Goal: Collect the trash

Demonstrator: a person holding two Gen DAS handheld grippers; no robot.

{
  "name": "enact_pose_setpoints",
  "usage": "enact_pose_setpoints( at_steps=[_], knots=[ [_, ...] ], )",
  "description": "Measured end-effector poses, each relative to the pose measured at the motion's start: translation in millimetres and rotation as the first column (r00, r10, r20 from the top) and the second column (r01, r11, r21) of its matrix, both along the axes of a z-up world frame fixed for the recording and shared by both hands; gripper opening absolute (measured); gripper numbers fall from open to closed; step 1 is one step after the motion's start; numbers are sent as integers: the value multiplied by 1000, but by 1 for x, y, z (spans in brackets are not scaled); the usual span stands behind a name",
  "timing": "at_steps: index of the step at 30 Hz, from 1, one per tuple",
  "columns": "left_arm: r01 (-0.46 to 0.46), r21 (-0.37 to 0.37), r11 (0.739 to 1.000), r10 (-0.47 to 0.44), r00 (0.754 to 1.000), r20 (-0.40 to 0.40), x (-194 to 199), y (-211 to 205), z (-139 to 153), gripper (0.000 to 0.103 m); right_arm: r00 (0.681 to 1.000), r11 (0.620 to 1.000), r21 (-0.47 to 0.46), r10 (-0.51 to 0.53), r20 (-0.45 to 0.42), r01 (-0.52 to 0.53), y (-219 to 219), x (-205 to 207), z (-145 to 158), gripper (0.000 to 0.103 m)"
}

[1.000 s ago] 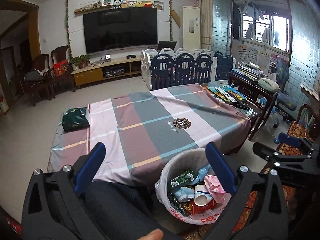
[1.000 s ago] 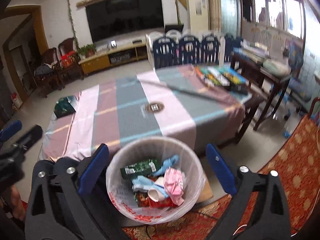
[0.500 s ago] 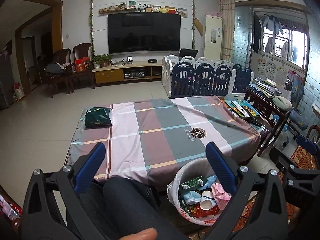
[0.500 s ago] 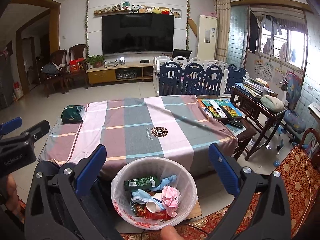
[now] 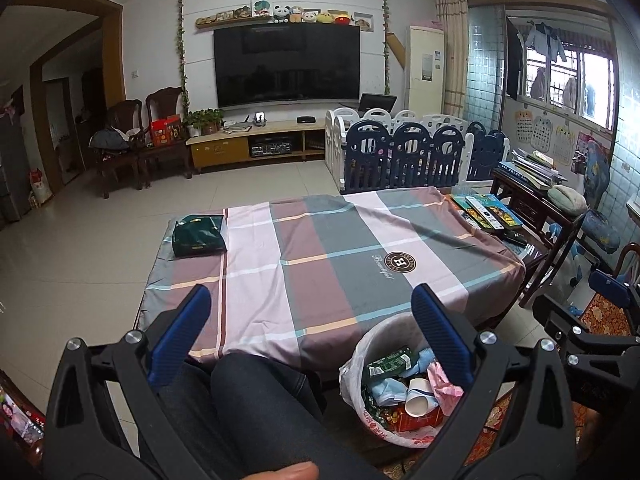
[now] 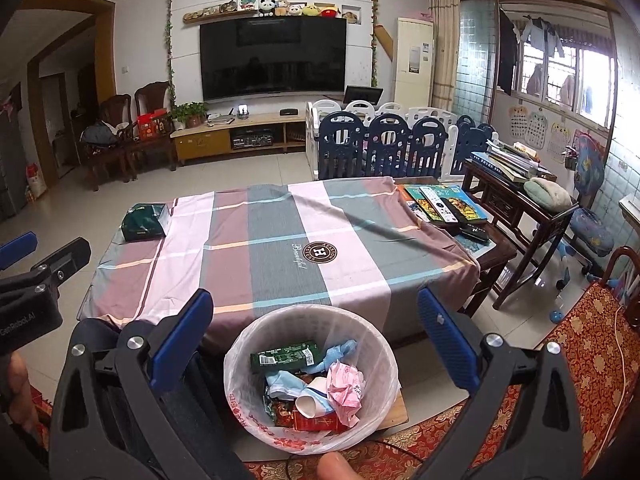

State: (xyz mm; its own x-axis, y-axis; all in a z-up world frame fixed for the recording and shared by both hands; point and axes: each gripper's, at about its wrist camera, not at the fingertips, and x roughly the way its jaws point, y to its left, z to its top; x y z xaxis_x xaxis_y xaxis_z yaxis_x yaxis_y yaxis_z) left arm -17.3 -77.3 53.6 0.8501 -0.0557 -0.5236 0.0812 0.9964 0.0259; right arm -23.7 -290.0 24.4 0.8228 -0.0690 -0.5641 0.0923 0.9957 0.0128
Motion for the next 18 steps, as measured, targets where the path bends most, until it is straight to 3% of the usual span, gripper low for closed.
enact_pose_setpoints(
  at_steps=[18],
  knots=[
    [11, 6, 1000, -11, 1000, -8, 0, -3, -2, 100, 1000, 1000, 13, 0, -20, 0, -2, 4, -6, 100]
  ],
)
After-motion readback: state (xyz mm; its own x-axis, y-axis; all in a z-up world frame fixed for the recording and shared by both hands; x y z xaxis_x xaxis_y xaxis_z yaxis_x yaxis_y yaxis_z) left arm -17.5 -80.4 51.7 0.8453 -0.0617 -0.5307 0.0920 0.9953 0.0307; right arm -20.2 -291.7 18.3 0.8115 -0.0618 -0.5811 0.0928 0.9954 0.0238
